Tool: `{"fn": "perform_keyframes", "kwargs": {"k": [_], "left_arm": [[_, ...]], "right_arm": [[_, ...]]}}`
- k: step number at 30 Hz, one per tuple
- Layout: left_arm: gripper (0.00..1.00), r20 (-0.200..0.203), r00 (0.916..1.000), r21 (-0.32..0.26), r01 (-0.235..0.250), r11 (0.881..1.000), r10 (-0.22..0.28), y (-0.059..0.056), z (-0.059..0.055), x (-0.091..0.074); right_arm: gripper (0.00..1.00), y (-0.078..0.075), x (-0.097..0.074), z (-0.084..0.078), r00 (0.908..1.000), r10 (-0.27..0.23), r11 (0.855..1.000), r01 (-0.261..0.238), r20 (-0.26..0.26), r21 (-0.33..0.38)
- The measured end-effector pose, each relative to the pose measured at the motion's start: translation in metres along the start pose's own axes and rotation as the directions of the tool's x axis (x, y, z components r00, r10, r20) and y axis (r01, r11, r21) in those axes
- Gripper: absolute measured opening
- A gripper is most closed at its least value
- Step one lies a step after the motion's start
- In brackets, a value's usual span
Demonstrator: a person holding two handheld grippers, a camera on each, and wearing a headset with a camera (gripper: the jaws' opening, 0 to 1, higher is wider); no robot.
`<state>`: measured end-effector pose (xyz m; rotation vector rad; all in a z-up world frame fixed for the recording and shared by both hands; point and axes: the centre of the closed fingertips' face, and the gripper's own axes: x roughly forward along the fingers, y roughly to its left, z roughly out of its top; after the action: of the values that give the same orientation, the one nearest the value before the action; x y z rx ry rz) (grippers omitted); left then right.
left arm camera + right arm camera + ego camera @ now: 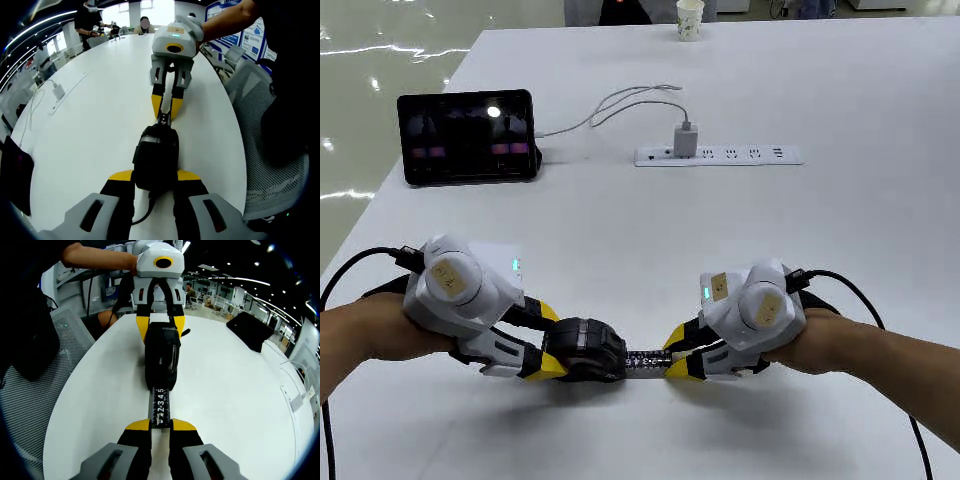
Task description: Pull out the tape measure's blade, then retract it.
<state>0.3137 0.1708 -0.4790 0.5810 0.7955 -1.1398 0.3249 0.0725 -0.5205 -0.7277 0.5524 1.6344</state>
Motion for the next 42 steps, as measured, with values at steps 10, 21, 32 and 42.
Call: {"fn": "perform_keyframes", "kwargs": {"k": [10,21,32,42], "left_arm": [[0.23,-0.001,1.0000,0.003,-0.002,1.000,0.002,0.000,0.000,0.000],[0.23,-0.001,1.0000,0.006,-0.001,1.000,0.001,-0.004,0.003,-0.002],[0.23,0.000,1.0000,0.005,-0.001,1.000,0.001,-0.002,0.002,-0.001],[0.23,0.000,1.0000,0.004,0.000,1.000,0.000,-0.001,0.001,0.000]], "right_arm": [[0.08,0.001,-0.007,-0.007,0.9999,-0.005,1.000,0.005,-0.011,0.002],[0.08,0.002,-0.016,-0.016,0.9997,-0.012,1.000,0.012,-0.020,0.009],[0.08,0.003,-0.027,-0.027,0.9994,-0.019,1.000,0.019,-0.028,0.019],[0.08,0.004,-0.038,-0.039,0.9990,-0.026,0.999,0.027,-0.036,0.029]]}}
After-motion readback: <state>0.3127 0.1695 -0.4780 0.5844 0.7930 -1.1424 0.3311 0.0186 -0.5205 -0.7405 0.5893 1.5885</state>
